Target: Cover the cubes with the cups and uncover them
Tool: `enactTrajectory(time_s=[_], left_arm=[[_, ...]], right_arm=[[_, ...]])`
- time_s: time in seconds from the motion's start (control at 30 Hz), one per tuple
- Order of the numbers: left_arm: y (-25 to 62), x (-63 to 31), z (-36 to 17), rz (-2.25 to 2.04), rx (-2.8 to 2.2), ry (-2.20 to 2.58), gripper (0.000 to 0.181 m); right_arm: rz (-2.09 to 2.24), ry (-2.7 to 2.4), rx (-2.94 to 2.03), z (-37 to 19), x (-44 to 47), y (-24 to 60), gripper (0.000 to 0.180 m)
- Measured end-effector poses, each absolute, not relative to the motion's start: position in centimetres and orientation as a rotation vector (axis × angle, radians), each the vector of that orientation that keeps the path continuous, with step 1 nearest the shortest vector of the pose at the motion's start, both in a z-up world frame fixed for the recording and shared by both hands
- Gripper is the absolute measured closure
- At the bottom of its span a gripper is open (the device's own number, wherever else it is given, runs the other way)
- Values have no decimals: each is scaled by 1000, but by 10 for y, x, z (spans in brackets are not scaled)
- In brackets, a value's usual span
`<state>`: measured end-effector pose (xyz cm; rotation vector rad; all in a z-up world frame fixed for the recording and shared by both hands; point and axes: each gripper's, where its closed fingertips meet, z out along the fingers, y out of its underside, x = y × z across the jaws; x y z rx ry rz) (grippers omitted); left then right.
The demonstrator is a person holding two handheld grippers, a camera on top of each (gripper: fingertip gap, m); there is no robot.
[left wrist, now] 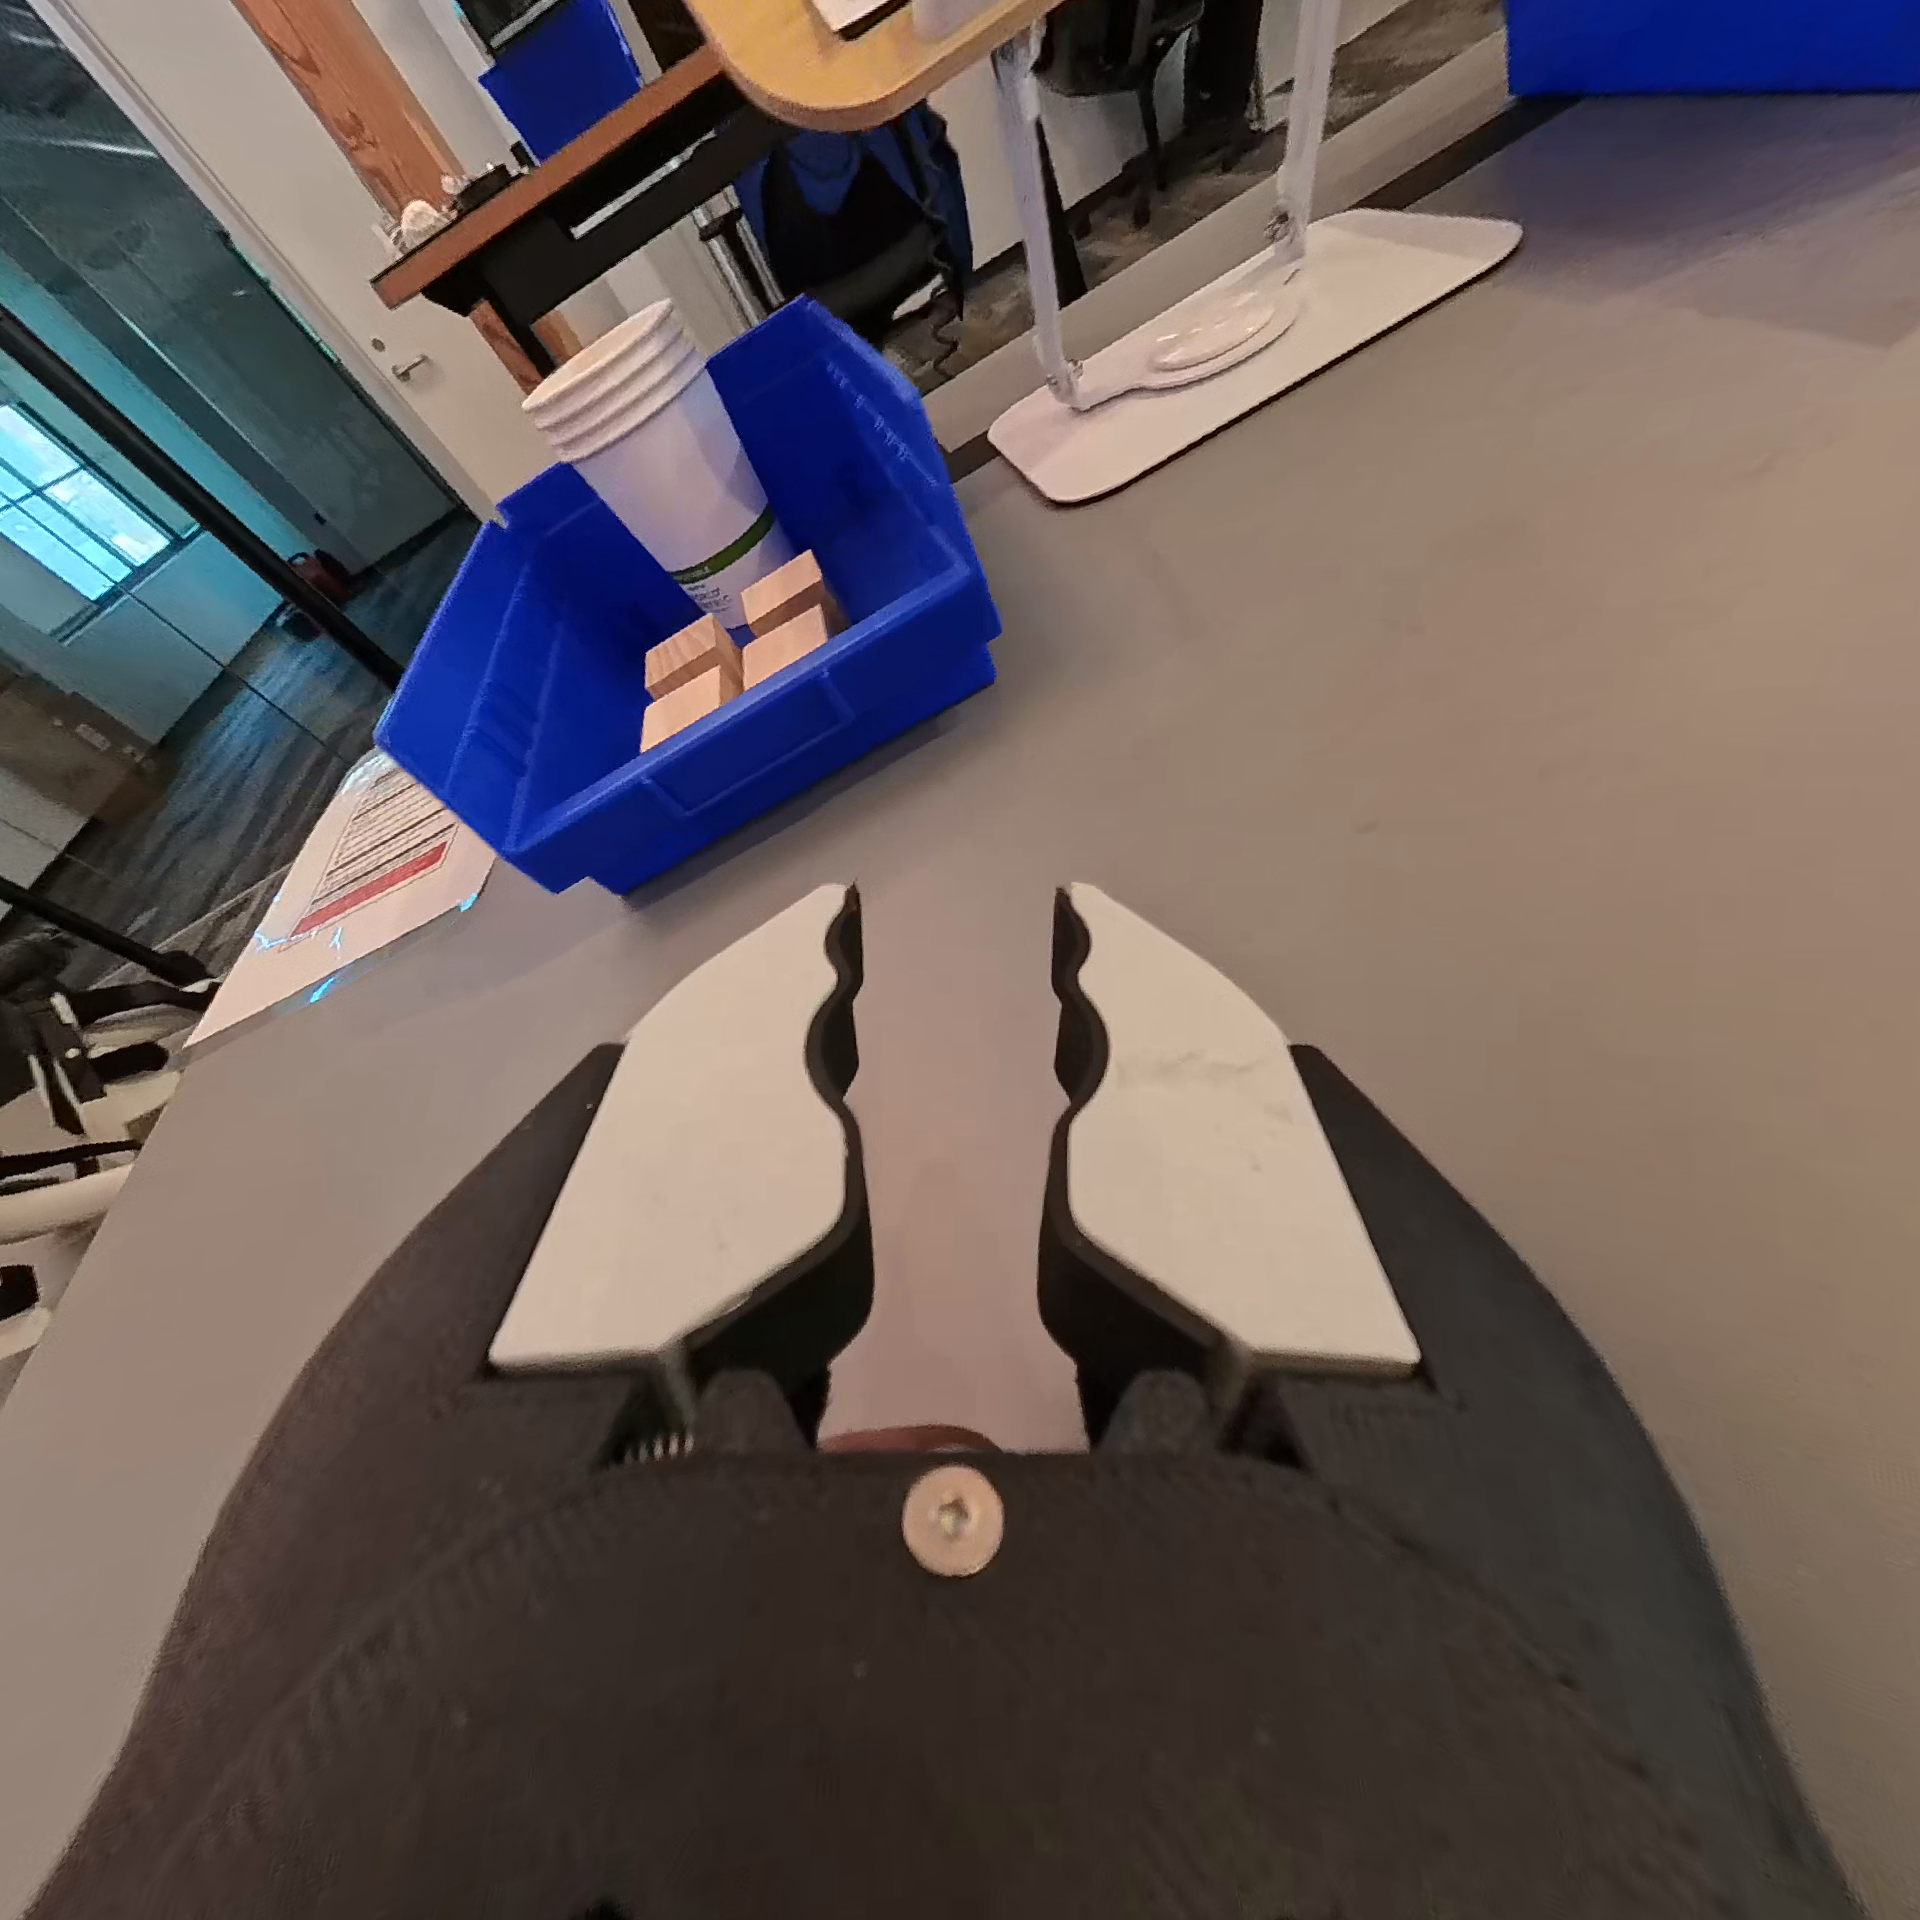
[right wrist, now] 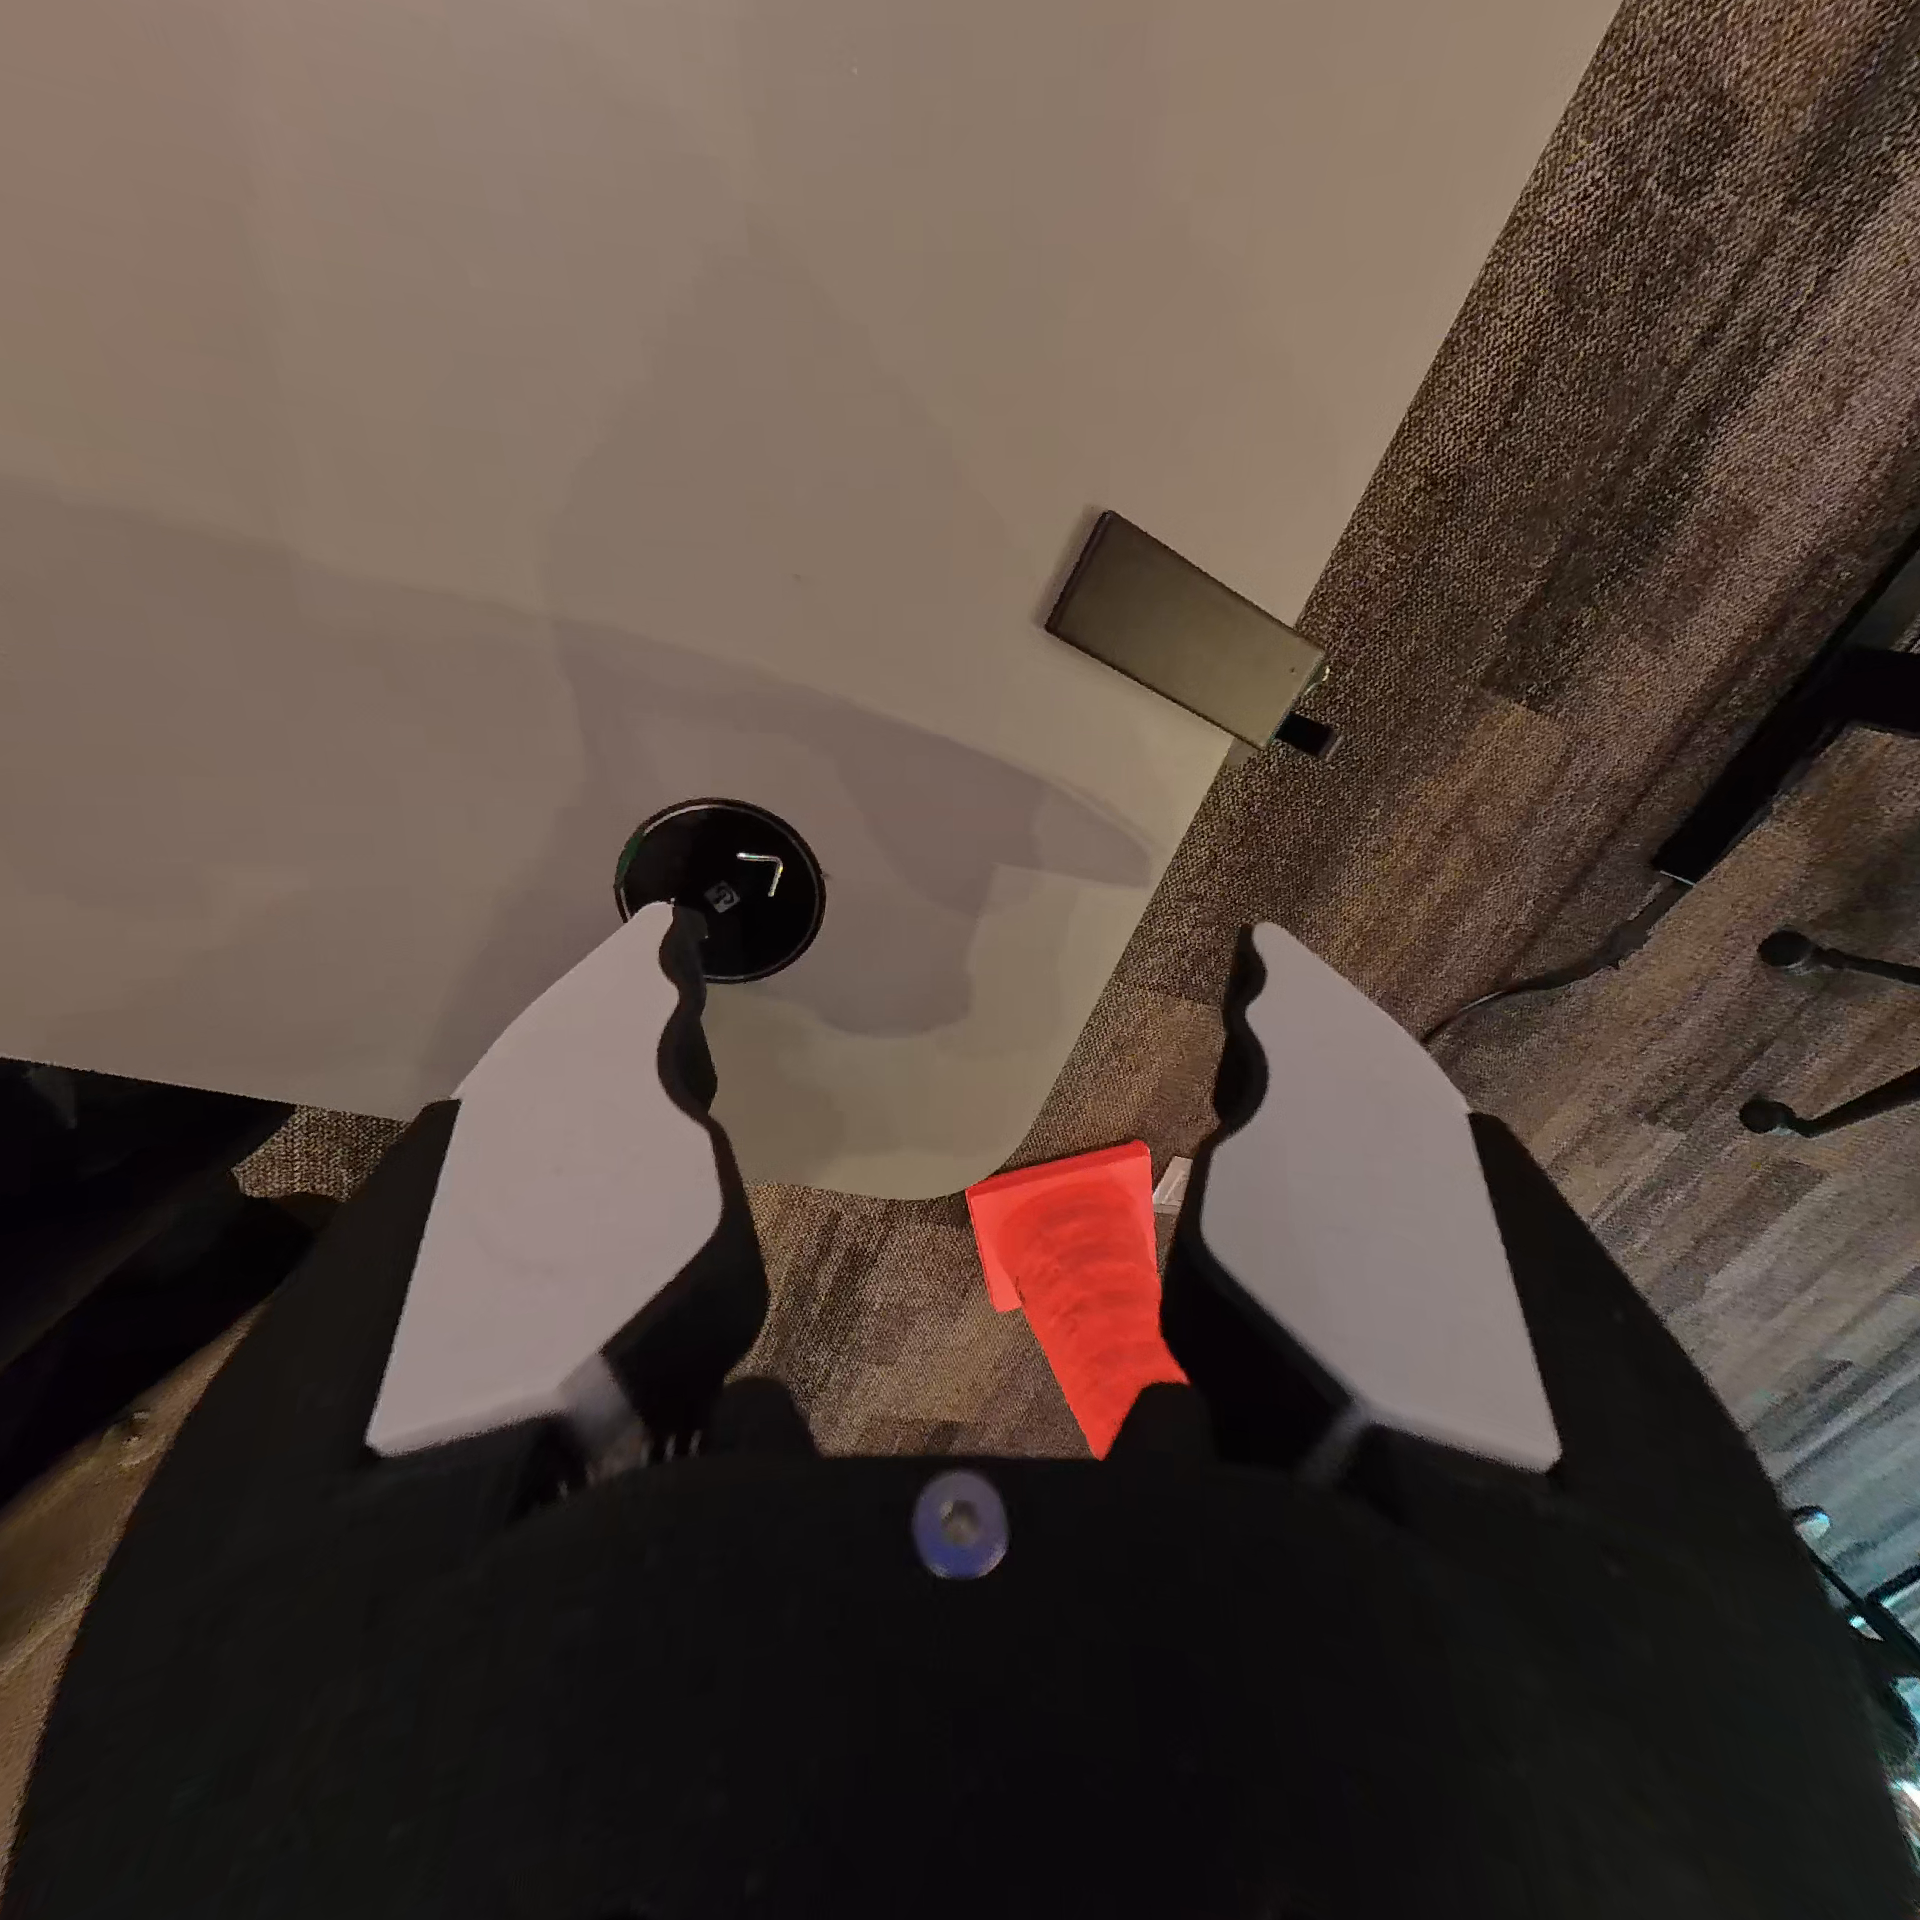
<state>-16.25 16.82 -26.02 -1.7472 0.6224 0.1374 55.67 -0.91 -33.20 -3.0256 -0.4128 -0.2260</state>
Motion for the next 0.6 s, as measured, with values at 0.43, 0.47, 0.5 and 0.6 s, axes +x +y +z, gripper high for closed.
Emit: enactTrajectory(time_s=[0.43,0.47,0.5,0.6], left_arm=[[178,-220,-253,285,-1764,547,144],[178,-223,-252,290,-1761,542,144],[178,-226,-250,297,-1762,538,144],[179,-231,-248,315,-1762,536,144]], right_arm=[[-215,-394,-3000,-315,553,-10,90],[-219,-397,-3002,-314,553,-10,90],[-222,-400,-3005,-312,553,-9,89],[-224,-408,-3013,-309,553,-9,89]])
